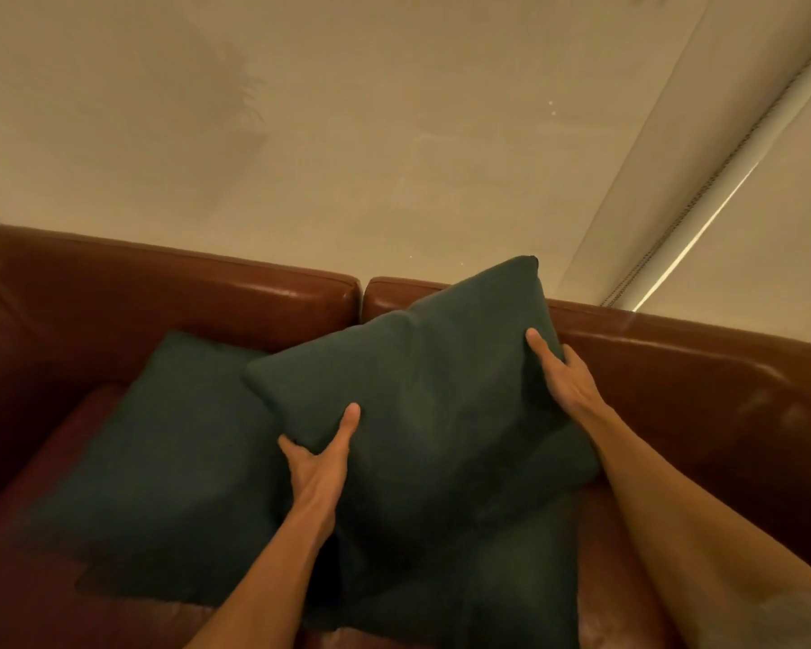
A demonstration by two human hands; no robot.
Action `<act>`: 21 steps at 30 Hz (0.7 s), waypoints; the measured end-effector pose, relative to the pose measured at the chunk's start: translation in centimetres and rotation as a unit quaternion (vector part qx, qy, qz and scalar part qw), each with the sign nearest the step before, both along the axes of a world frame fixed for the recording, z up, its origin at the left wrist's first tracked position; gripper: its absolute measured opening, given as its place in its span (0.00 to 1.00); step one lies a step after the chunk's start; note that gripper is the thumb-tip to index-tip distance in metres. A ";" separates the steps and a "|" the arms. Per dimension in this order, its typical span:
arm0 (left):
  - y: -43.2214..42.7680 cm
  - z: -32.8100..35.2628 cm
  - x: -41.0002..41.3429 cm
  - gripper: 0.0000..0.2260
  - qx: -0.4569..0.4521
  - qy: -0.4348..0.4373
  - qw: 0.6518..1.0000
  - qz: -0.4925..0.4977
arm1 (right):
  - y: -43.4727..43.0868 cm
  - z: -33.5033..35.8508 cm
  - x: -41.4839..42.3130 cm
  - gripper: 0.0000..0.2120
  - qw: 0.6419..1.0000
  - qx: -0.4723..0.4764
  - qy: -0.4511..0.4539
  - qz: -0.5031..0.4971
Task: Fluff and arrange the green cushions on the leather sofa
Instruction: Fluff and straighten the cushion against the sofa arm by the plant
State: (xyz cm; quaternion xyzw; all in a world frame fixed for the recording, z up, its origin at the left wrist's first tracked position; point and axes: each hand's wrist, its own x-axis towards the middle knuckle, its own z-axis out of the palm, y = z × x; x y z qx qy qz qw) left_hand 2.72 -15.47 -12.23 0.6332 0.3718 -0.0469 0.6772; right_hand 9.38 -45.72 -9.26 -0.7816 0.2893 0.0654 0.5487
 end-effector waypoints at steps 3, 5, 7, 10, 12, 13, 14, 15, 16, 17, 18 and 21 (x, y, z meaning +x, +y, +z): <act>0.2 0.4 -0.1 0.46 -0.012 -0.020 1.000 -0.011 | -0.4 0.5 -2.6 0.53 0.998 0.018 -0.014 -0.050; 0.4 0.6 0.0 0.47 -0.012 -0.035 0.999 -0.024 | -0.5 0.7 -4.3 0.63 0.996 0.021 -0.012 -0.082; 0.3 1.0 0.0 0.45 -0.013 -0.048 0.998 -0.039 | -0.8 0.8 -6.0 0.66 0.993 0.021 -0.011 -0.117; -0.2 1.9 0.0 0.44 -0.009 -0.062 0.995 -0.071 | -1.3 0.5 -8.7 0.59 0.986 0.030 -0.024 -0.160; -0.6 2.6 -0.1 0.43 -0.003 -0.075 0.993 -0.088 | -1.3 0.7 -10.6 0.55 0.980 0.042 -0.033 -0.193; -0.8 2.8 -0.1 0.42 -0.002 -0.080 0.992 -0.097 | -1.2 1.0 -11.6 0.53 0.976 0.048 -0.041 -0.208; -1.1 3.1 -0.1 0.42 -0.001 -0.083 0.991 -0.108 | -1.3 1.1 -12.4 0.52 0.973 0.051 -0.049 -0.222; -1.3 3.3 -0.2 0.42 -0.002 -0.090 0.989 -0.120 | -1.4 1.3 -13.3 0.51 0.969 0.052 -0.051 -0.236; -1.7 3.5 -0.1 0.42 -0.002 -0.094 0.987 -0.131 | -1.7 1.3 -14.1 0.51 0.965 0.050 -0.057 -0.252; -2.1 3.7 -0.1 0.41 -0.007 -0.101 0.985 -0.141 | -1.9 1.4 -15.0 0.47 0.960 0.044 -0.067 -0.269; -2.5 3.8 0.0 0.41 -0.012 -0.105 0.983 -0.151 | -2.2 1.5 -15.8 0.42 0.953 0.037 -0.082 -0.288; -4.2 4.1 0.0 0.43 -0.017 -0.116 0.974 -0.192 | -2.9 1.6 -18.4 0.40 0.935 0.039 -0.102 -0.337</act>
